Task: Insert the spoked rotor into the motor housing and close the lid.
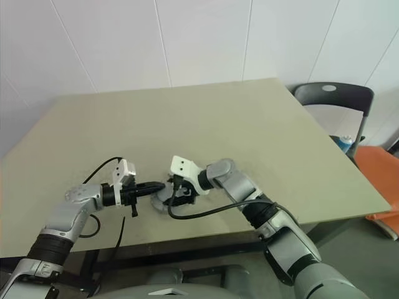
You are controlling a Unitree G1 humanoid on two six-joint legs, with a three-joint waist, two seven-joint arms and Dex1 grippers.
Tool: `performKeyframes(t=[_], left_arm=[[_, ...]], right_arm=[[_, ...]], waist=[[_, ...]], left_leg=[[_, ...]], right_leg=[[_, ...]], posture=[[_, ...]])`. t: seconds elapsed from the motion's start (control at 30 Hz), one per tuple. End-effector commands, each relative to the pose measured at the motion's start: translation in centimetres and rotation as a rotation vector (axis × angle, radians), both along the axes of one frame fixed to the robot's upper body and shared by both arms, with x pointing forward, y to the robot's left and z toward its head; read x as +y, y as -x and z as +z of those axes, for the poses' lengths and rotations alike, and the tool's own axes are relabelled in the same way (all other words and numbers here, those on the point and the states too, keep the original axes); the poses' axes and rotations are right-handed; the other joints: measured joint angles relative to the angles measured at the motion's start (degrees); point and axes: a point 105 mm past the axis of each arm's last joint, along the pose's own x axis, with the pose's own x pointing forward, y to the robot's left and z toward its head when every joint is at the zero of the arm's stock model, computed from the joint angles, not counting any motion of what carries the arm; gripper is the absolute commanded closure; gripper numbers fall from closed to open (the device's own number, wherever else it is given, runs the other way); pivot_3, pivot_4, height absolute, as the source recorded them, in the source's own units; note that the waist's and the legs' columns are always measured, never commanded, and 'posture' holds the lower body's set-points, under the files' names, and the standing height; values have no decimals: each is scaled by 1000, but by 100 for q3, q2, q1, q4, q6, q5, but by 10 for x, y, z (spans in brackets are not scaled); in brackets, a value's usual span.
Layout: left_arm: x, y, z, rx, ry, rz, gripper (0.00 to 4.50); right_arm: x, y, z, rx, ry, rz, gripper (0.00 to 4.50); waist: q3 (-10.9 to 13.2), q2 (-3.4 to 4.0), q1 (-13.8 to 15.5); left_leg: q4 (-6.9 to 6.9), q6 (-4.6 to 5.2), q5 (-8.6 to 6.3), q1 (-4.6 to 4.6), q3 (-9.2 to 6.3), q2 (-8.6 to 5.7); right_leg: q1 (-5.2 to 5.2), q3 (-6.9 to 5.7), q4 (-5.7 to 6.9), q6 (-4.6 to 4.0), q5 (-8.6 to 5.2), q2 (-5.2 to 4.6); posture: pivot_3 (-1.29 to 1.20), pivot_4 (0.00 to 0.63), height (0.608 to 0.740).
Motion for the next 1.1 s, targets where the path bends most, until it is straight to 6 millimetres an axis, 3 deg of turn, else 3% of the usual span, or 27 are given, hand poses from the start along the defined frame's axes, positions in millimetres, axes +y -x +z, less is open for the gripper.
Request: performKeyframes(t=[0.03, 0.1, 0.43, 0.57, 0.83, 1.1], left_arm=[[20, 30, -59, 252, -170, -1, 4500], [23, 34, -60, 275, -178, -16, 4500], [36, 46, -61, 359, -205, -57, 4500], [36, 40, -59, 333, -207, -43, 4500], [23, 32, -48, 273, -155, -49, 4500], [18, 14, -35, 152, -108, 3, 4500]], right_arm=[[-18, -15, 2, -16, 55, -84, 42], [-17, -14, 2, 3, 51, -89, 42], [-15, -18, 12, 78, -16, -128, 42], [-10, -14, 23, 93, -85, -110, 42], [-17, 0, 12, 111, -25, -39, 42], [-18, -2, 9, 101, -17, -54, 42]], waist=[[-26, 39, -38], [-34, 57, -96], [-74, 60, -129], [-70, 65, -120], [-68, 61, -12], [-59, 47, 20]], left_leg=[[-1, 0, -1, -2, -9, 2], [-16, 0, -1, -15, -25, 3], [-73, 3, 1, 12, -26, -1], [-73, 3, 0, 12, -25, -3], [-75, 2, -1, 6, -23, -14], [-80, 2, -1, 0, -23, -24]], right_leg=[[6, -16, -24, 0, 0, 1], [10, -45, -80, 0, 0, -2], [8, -34, -72, 6, -3, -15], [7, -30, -72, 7, -4, -15], [5, -32, -78, 18, -11, -33], [1, -33, -78, 26, -16, -45]], posture=[[0, 0, 740], [0, 0, 740], [0, 0, 740], [0, 0, 740], [0, 0, 740], [0, 0, 740]])
